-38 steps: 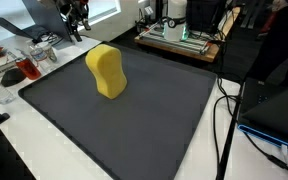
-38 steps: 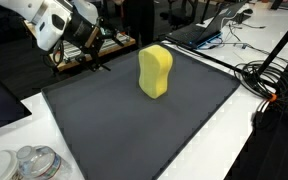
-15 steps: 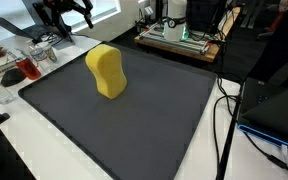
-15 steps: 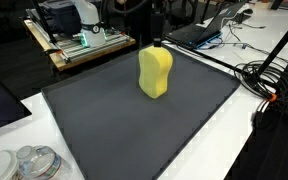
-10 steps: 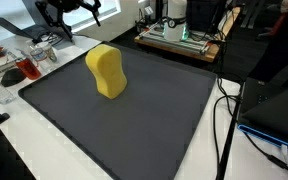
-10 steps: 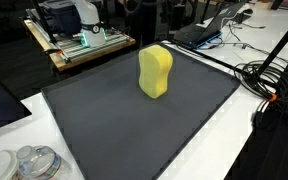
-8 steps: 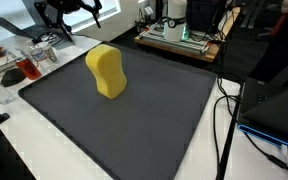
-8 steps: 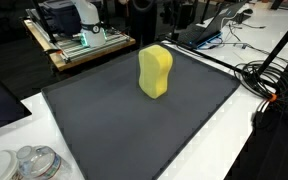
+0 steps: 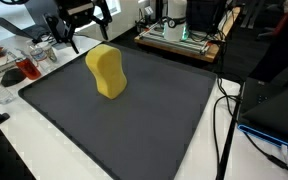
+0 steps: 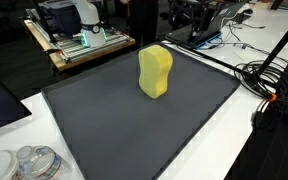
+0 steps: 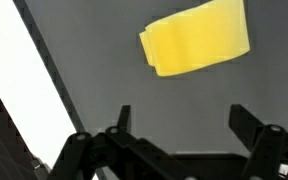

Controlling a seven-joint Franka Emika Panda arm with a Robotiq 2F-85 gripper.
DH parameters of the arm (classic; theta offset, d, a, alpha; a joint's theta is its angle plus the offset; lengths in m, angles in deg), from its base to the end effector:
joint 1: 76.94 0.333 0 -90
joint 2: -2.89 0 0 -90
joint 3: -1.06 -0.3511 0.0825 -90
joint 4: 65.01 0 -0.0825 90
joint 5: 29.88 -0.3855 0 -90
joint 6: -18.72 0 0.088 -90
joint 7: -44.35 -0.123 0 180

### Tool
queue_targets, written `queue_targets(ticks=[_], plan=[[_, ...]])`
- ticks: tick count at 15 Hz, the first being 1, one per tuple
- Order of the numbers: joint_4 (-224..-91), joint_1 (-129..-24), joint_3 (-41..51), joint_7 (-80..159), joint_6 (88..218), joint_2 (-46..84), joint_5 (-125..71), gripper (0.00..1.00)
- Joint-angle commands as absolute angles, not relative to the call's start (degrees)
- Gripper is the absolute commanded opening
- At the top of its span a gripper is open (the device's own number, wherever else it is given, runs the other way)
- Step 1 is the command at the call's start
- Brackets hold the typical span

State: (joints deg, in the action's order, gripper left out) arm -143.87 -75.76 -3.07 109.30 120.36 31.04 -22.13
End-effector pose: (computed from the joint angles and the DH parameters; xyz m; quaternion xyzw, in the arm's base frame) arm 0.7064 0.0420 0.4402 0.8083 0.5849 -0.0641 0.0190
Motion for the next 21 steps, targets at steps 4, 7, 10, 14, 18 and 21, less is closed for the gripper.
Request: queue_targets(ticks=[4,7,10,14,18,21], plan=[[-145.84,-70.37,-3.33,97.98,120.74,30.33,-16.83,1.0],[-147.52,-67.51,-3.46,88.65,120.96,29.91,-14.76,1.0],[-148.66,-65.39,-3.61,79.54,120.27,29.91,-12.45,1.0],[-151.1,-63.19,-4.15,69.44,119.68,29.28,-8.9,1.0],[-154.34,-60.71,-4.15,59.46,119.92,28.12,-4.55,1.0],[-157.76,-58.94,-4.3,52.49,120.37,26.51,-1.6,1.0]])
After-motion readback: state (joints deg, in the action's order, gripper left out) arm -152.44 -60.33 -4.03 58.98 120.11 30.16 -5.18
